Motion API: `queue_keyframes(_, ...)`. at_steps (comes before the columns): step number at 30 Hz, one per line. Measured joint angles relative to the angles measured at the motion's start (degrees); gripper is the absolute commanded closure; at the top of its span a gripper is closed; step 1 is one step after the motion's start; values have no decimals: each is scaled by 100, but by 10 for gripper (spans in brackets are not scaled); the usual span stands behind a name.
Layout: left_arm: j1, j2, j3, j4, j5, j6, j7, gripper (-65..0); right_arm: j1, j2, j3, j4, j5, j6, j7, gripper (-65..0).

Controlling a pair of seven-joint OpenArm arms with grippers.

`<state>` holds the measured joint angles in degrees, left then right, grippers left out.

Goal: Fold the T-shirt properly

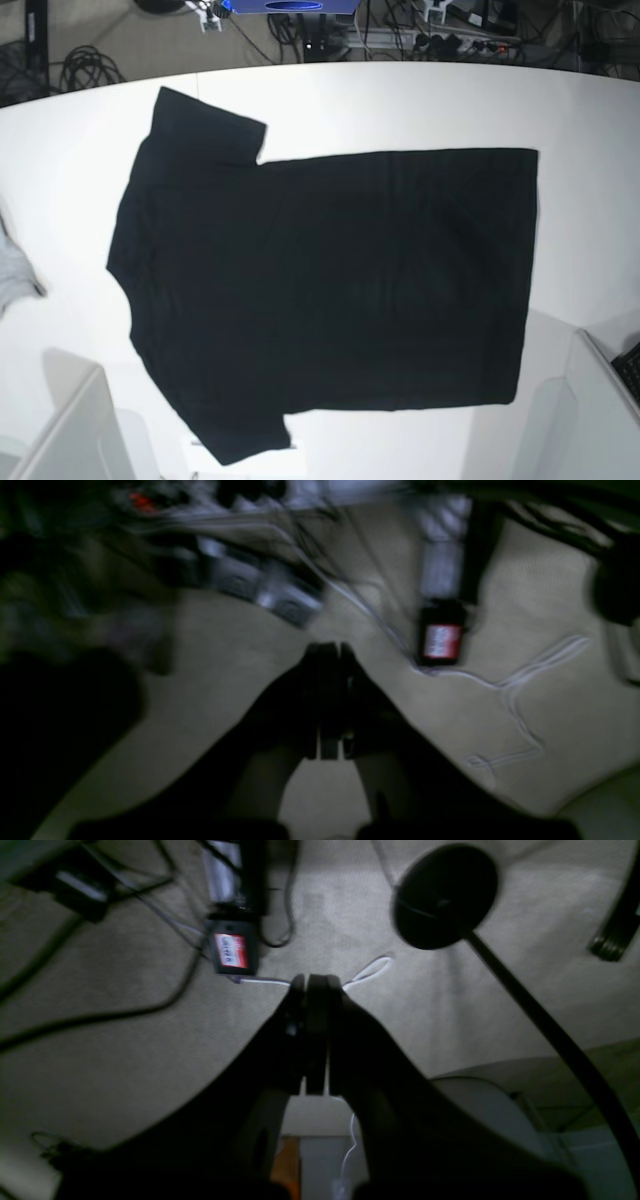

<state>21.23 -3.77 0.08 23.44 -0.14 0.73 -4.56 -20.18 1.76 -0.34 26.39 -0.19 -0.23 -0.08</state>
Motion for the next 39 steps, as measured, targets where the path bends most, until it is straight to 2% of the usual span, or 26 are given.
queue_keyframes(4,636,-55,-42,691,-17,-76,-199,0,-831,98,11,1126,17,-7,39,0)
queue_keyframes(8,1377,-212,-44,1497,-15,-70,-817,0,-1665,105,13,2273,11,0,-17,0)
queue_keyframes(12,2223,-343,-74,2334,-35,11,-1095,0,-2382,74,393,3434,13,22,-98,0)
queue_keyframes(14,2605,-422,-66,2754,-61,-79,-1220,0,-2643,87,562,3941,9,-15,-76,0)
queue_keyframes(18,3121,-553,-28,3539,-695,-101,-1709,0,-3008,81,699,4664,9,-15,-87,0)
queue_keyframes(22,3517,-870,-74,4266,-1394,0,-1978,0,-3270,39,896,5302,11,22,-118,0)
queue_keyframes(26,3884,-992,-72,5064,-1659,-11,-2192,0,-3453,55,1113,6011,11,15,-144,0)
queue_keyframes(31,4177,-1086,-81,6048,-1676,-50,-2520,0,-3493,-118,1427,6728,11,15,-164,0)
queue_keyframes(39,3974,-905,-951,7143,-1668,-52,-2485,0,-2732,-116,1502,7368,13,15,-153,0)
